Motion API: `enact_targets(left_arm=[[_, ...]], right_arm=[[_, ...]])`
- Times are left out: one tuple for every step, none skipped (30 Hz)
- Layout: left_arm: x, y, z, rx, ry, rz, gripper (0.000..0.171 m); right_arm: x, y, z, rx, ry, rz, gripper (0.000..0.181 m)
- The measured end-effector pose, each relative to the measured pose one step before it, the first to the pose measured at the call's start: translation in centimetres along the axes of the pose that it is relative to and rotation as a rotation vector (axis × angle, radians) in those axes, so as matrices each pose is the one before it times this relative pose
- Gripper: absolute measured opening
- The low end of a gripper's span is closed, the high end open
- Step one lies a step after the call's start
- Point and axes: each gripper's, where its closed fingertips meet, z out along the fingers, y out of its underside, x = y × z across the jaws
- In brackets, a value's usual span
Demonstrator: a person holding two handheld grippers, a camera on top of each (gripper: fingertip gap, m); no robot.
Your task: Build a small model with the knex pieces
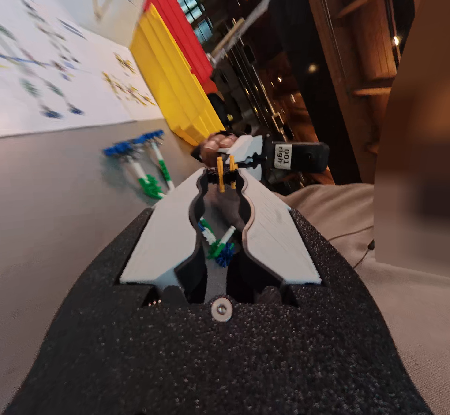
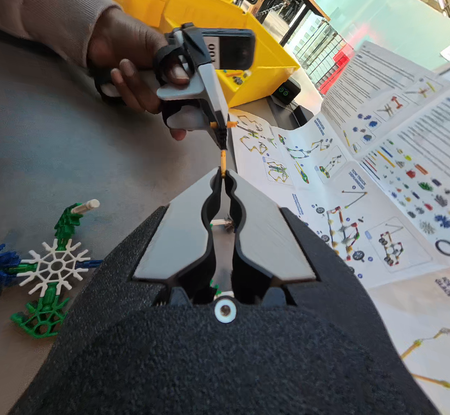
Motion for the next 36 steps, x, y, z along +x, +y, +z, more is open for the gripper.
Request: enact_targets(left_arm=[[-1.372,-1.439,-1.88,0.0624,-0.0741,0.022,0.02],[-0.137,0.359,0.433,-0.02174,-0.0292,0.0395,0.022],[0.827,1.175,1.54,-0.06244,0.0168,0.0309,0.022],[0.22,0.345,0.937,-0.02575,-0.0036,0.0213,0.022],[-0.179,-0.267,-0.139,-0.00195,0.0056,-0.0061,0.022],[-0.248,-0.331,-0.509,0.01369,0.0165,-0.0335,0.022],[-0.392,-0.136,-0.361,0.01803,-0.0081,-0.0112,0.022],[0.06,0.163,-0.011,0.0016,0.0062,-0.0076,0.022],[0.29,0.17,0.146,-0.00135,0.0117,0.0013,0.022],[0.138,0.088,0.103,-0.00346,0.0009,0.0067,0.022],[0.07,0.05,-0.002,-0.00562,0.0,0.0074,0.022],[0.177,-0.011,-0.055,-0.00272,0.0089,0.0053,0.022],[0.308,-0.1,-0.061,0.00458,0.0106,0.0129,0.022],[0.26,0.015,0.01,-0.00375,0.0005,0.0227,0.023],[0.14,-0.026,0.017,-0.0032,-0.0129,0.0358,0.023],[0.135,-0.111,-0.02,0.00066,-0.0162,0.0441,0.023],[0.04,-0.188,-0.073,0.00386,-0.021,0.0441,0.023],[-0.084,-0.266,-0.127,0.00717,-0.0272,0.0447,0.023],[-0.168,-0.265,-0.171,0.00911,-0.0306,0.0445,0.023],[-0.16,-0.187,-0.162,0.00515,-0.0296,0.0402,0.024],[-0.127,-0.133,-0.126,0.00181,-0.0279,0.038,0.024],[-0.101,-0.11,-0.087,0.0017,-0.0276,0.0373,0.024],[-0.099,-0.177,-0.12,0.00522,-0.0309,0.0371,0.024],[-0.078,-0.259,-0.144,0.00838,-0.0301,0.0361,0.024],[-0.084,-0.375,-0.217,0.01115,-0.0319,0.0341,0.024],[-0.035,-0.589,-0.29,0.01729,-0.0308,0.0337,0.024],[0.054,-0.799,-0.379,0.02577,-0.0261,0.0347,0.024],[0.104,-0.932,-0.401,0.02861,-0.0215,0.0347,0.024],[0.063,-0.944,-0.395,0.02787,-0.0224,0.0323,0.024],[0.051,-0.902,-0.364,0.02612,-0.0201,0.0291,0.024],[0.041,-0.825,-0.302,0.02255,-0.0176,0.0226,0.024],[0.036,-0.76,-0.264,0.02172,-0.0146,0.0159,0.024],[0.066,-0.681,-0.222,0.01889,-0.009,0.0098,0.024],[0.115,-0.54,-0.185,0.01218,-0.0043,0.0053,0.024],[0.11,-0.5,-0.184,0.01126,-0.0047,0.0048,0.024],[0.141,-0.537,-0.238,0.01359,-0.0047,0.008,0.024]], right_arm=[[0.808,-0.345,-0.432,0.038,-0.0023,0.0812,0.0],[-0.437,-0.229,0.759,-0.014,-0.0047,-0.0358,0.0],[-0.904,0.223,1.096,-0.0364,-0.013,-0.0572,0.001],[-0.218,0.578,0.382,-0.0164,-0.0047,0.0,0.001],[0.45,0.75,-0.362,-0.0009,0.0006,0.0496,0.001],[0.682,0.549,-0.552,0.0,0.0086,0.0458,0.001],[0.388,-0.014,-0.377,0.0102,0.0094,0.0102,0.0],[0.005,-0.153,-0.075,0.0052,-0.0012,-0.0009,0.001],[-0.214,-0.05,0.113,0.0,-0.0101,0.002,0.001],[-0.223,0.135,0.149,-0.0057,-0.0088,-0.0028,0.001],[-0.078,0.239,0.092,-0.0133,-0.0035,-0.0029,0.001],[0.126,0.16,-0.02,-0.0084,0.0051,0.0022,0.001],[0.114,0.1,-0.059,-0.004,-0.0018,0.0089,0.001],[0.206,0.087,-0.063,-0.0049,0.0036,0.0067,0.001],[0.289,0.047,-0.055,-0.0041,0.0113,0.0027,0.001],[0.19,0.026,-0.031,-0.0036,0.0079,0.0017,0.001],[0.098,0.058,0.004,-0.0056,0.0037,0.0032,0.001],[0.093,0.122,0.031,-0.009,0.006,-0.0008,0.001],[0.05,0.122,0.041,-0.0084,0.0064,-0.0043,0.0],[0.107,0.159,0.018,-0.0112,0.0072,-0.0012,0.0],[0.291,0.116,-0.043,-0.0107,0.0143,0.002,0.0],[0.708,0.069,-0.266,-0.0129,0.0306,0.0042,0.001],[1.495,-0.051,-0.691,-0.0131,0.062,0.0067,0.001],[2.583,0.066,-1.211,-0.0244,0.1006,0.0185,0.001],[3.667,0.567,-1.608,-0.0515,0.1301,0.0376,0.001],[4.527,1.229,-1.849,-0.0799,0.1519,0.0491,0.001],[4.589,1.277,-1.801,-0.0613,0.1337,0.0563,0.001],[4.256,1.527,-1.518,-0.0682,0.1057,0.0734,0.001],[3.774,2.022,-1.091,-0.0939,0.087,0.0481,0.001],[3.433,2.422,-0.605,-0.1026,0.0924,0.0115,0.002],[2.882,2.458,-0.005,-0.0855,0.0852,0.002,0.011],[1.651,2.256,0.525,-0.0688,0.0306,0.021,0.027],[0.795,1.607,0.62,-0.0416,-0.0038,0.0397,0.044],[0.583,0.594,0.264,0.0091,0.0019,0.0451,0.052],[0.202,-0.12,-0.179,0.0363,-0.0066,0.0317,0.051],[-0.037,-0.42,-0.4,0.0316,-0.0121,0.0224,0.051]])
